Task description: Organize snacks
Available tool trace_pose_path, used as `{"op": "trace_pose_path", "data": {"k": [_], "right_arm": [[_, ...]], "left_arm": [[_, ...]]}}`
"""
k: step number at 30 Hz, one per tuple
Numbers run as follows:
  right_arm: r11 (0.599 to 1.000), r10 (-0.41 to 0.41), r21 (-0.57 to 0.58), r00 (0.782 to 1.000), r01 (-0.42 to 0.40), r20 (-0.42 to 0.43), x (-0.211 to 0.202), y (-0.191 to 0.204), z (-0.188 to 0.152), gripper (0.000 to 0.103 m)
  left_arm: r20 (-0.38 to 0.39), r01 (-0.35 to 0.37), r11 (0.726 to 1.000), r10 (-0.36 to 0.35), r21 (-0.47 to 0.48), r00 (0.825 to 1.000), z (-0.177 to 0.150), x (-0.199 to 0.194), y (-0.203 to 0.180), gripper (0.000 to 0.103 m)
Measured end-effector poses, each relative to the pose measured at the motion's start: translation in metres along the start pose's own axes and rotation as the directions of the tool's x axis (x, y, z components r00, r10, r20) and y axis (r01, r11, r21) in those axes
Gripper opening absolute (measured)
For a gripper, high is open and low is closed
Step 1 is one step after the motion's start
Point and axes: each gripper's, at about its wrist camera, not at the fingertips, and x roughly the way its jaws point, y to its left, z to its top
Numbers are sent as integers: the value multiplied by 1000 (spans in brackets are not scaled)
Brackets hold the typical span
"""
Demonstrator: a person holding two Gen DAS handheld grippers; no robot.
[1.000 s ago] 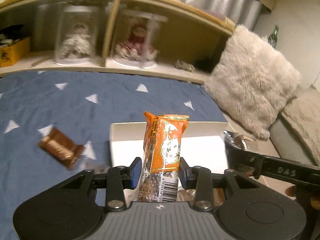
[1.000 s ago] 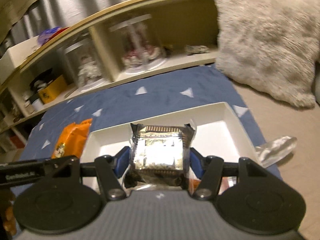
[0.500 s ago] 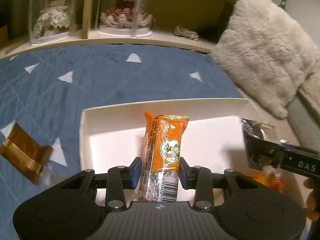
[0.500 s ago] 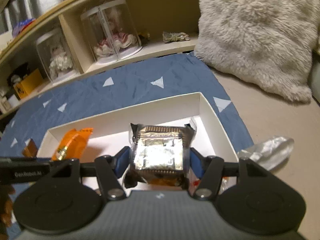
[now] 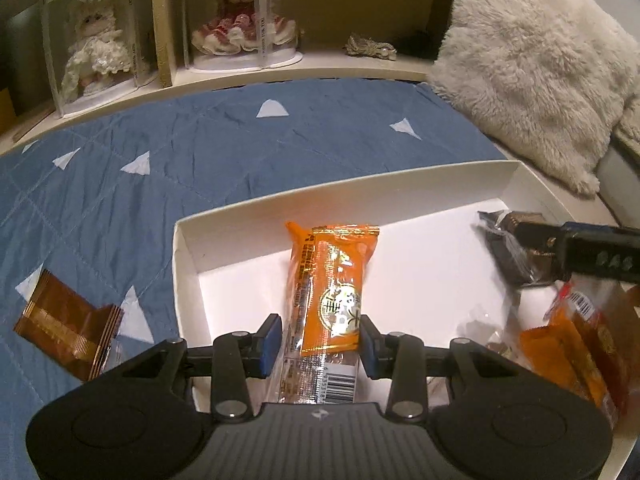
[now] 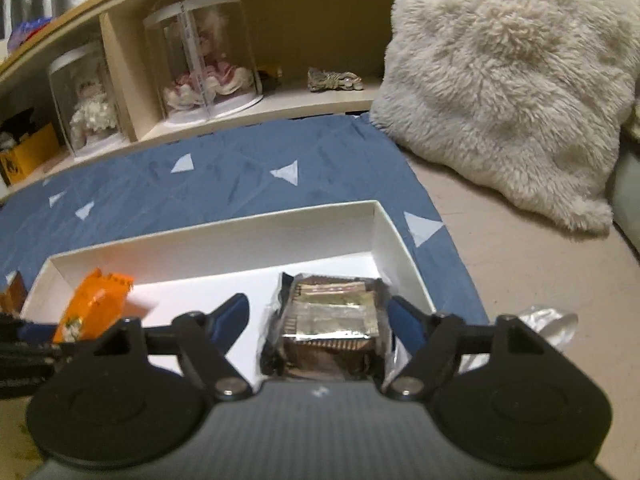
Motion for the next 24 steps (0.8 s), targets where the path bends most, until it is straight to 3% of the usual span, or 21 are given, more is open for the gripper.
{"op": "trace_pose_path", "data": {"k": [7, 10, 14, 18, 22, 24], "right_arm": [[999, 6, 40, 1000, -6, -9, -13, -13, 4, 82], [999, 18, 51, 999, -16, -26, -13, -16, 3, 80], [997, 30, 73, 999, -27, -42, -9, -16, 3, 75], [998, 30, 64, 999, -27, -44, -9, -16, 1, 73], [998, 1, 67, 998, 3, -68, -6, -18, -1, 68], [997, -12, 75, 997, 18, -72, -5, -20, -1, 67]], "left_arm": [[-10, 27, 998, -27, -61, 1000, 2, -4, 3, 42], [-15, 44, 998, -45, -36, 999, 3, -3, 2, 42], [-45, 134, 991, -133, 1, 990, 4, -1, -7, 40], [-57, 73, 991, -67, 109, 996, 3, 3, -21, 40], [-59, -9, 991, 17, 130, 998, 2, 3, -12, 40], [-57, -18, 993, 25, 118, 998, 2, 1, -4, 40]]}}
